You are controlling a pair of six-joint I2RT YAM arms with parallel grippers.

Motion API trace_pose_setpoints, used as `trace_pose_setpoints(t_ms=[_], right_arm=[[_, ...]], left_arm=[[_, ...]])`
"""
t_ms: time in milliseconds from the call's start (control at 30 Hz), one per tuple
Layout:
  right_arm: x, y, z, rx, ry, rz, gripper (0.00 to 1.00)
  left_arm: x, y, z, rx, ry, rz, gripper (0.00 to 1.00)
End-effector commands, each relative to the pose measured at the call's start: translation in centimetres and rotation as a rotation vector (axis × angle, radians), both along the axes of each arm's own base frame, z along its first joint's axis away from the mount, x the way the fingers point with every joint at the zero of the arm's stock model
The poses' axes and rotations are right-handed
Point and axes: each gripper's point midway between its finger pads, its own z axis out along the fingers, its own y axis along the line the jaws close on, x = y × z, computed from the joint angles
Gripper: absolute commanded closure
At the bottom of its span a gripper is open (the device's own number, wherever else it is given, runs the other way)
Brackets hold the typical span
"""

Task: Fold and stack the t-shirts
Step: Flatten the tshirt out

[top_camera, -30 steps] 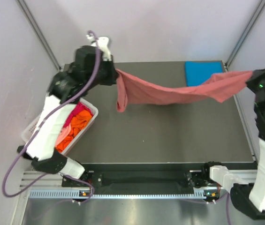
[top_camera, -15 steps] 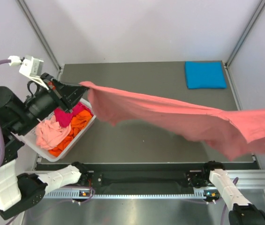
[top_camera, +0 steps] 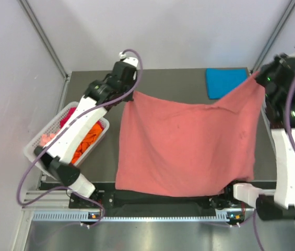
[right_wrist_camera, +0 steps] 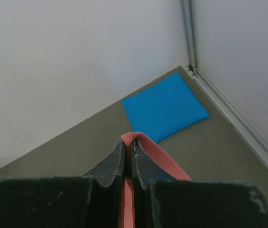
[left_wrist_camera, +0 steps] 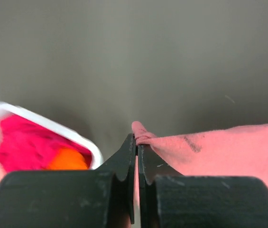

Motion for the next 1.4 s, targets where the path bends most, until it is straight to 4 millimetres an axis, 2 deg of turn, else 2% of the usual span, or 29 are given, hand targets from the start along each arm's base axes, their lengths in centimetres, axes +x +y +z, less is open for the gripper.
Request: trace_pose_setpoints(t_ms=[0, 33, 67, 100, 133, 200, 267, 300, 333, 367, 400, 433, 500, 533, 600, 633, 667, 700, 733, 767, 800, 833, 900, 933, 1000, 1033, 1200, 1233, 1367], right_arm=[[4.5, 1.3, 8.5, 0.003, -0.28, 0.083, 1.0], [6.9, 1.6, 10.7, -0.028, -0.305, 0.1, 1.0], [7.9, 1.6, 12.1, -0.046, -0.328, 0.109, 1.0], [11.4, 1.9, 11.5, -0.06, -0.303, 0.124, 1.0], [10.4, 2.3, 15.9, -0.092, -0.408, 0.154, 1.0], [11.1, 0.9, 18.3, -0.086, -0.496, 0.152, 1.0], [10.3, -1.0, 21.1, -0.009, -0.622, 0.143, 1.0], [9.8, -1.7, 22.1, 0.004, -0.664, 0.135, 1.0], [8.6, -2.5, 23.7, 0.017, -0.723, 0.126, 1.0], [7.8, -2.8, 25.0, 0.008, -0.774, 0.13, 1.0], [7.1, -3.5, 25.7, -0.003, -0.803, 0.125, 1.0], [6.7, -3.4, 26.2, 0.009, -0.823, 0.148, 1.0], [6.3, -3.6, 26.3, 0.007, -0.822, 0.171, 1.0], [6.4, -3.6, 25.6, -0.005, -0.793, 0.196, 1.0], [6.1, -3.1, 24.4, -0.023, -0.746, 0.22, 1.0], [8.1, -3.2, 21.1, -0.019, -0.652, 0.239, 1.0], [8.5, -3.2, 19.3, -0.016, -0.599, 0.243, 1.0], [9.1, -3.4, 15.5, 0.005, -0.508, 0.235, 1.0], [9.2, -3.7, 13.3, 0.002, -0.455, 0.217, 1.0], [9.0, -4.1, 11.1, 0.009, -0.404, 0.191, 1.0], [8.2, -4.3, 7.4, 0.029, -0.33, 0.161, 1.0], [7.5, -5.3, 5.3, 0.038, -0.286, 0.096, 1.0], [5.2, -6.0, -1.7, 0.106, -0.107, 0.015, 1.0], [3.9, -7.1, -4.2, 0.133, -0.045, -0.076, 1.0], [0.6, -7.1, -11.4, 0.189, 0.132, -0.147, 1.0], [-0.4, -7.3, -13.5, 0.224, 0.163, -0.194, 1.0], [-3.6, -5.9, -21.9, 0.32, 0.324, -0.223, 1.0], [-3.9, -5.7, -22.7, 0.346, 0.334, -0.231, 1.0], [-6.0, -5.9, -24.6, 0.341, 0.368, -0.289, 1.0]], left_arm=[[6.8, 3.7, 9.2, 0.022, -0.346, 0.24, 1.0], [9.4, 4.5, 8.5, 0.041, -0.34, 0.293, 1.0], [10.0, 5.3, 13.1, -0.029, -0.437, 0.334, 1.0], [11.8, 5.9, 13.2, -0.03, -0.454, 0.384, 1.0], [11.4, 6.7, 17.5, -0.097, -0.554, 0.411, 1.0], [11.4, 7.2, 21.5, -0.161, -0.681, 0.437, 1.0], [10.8, 7.2, 23.8, -0.222, -0.758, 0.422, 1.0], [8.6, 8.0, 27.7, -0.311, -0.867, 0.418, 1.0], [8.8, 7.1, 27.0, -0.318, -0.861, 0.366, 1.0], [7.9, 6.9, 27.9, -0.346, -0.888, 0.334, 1.0], [5.6, 7.4, 30.6, -0.397, -0.962, 0.295, 1.0], [5.8, 6.3, 29.5, -0.39, -0.938, 0.235, 1.0], [4.1, 6.3, 29.8, -0.395, -0.938, 0.183, 1.0], [4.5, 5.9, 27.5, -0.366, -0.883, 0.169, 1.0], [3.1, 6.3, 26.1, -0.37, -0.854, 0.164, 1.0], [3.9, 5.7, 22.2, -0.332, -0.778, 0.149, 1.0], [3.8, 5.1, 20.6, -0.331, -0.747, 0.112, 1.0], [2.4, 5.2, 20.1, -0.347, -0.744, 0.088, 1.0], [2.9, 4.4, 15.4, -0.314, -0.656, 0.064, 1.0], [2.5, 3.9, 13.4, -0.316, -0.611, 0.032, 1.0], [1.5, 3.8, 12.1, -0.337, -0.58, 0.024, 1.0], [1.3, 3.7, 8.1, -0.311, -0.495, 0.025, 1.0], [-0.5, 3.7, 3.9, -0.333, -0.373, 0.047, 1.0], [-1.5, 3.6, -0.1, -0.316, -0.278, 0.042, 1.0], [-3.7, 3.4, -3.3, -0.335, -0.186, 0.036, 1.0], [-4.7, 3.6, -6.3, -0.312, -0.121, 0.044, 1.0], [-8.2, 4.4, -12.6, -0.278, 0.076, 0.072, 1.0], [-9.0, 4.7, -13.9, -0.261, 0.122, 0.082, 1.0], [-10.0, 5.0, -15.3, -0.267, 0.182, 0.115, 1.0]])
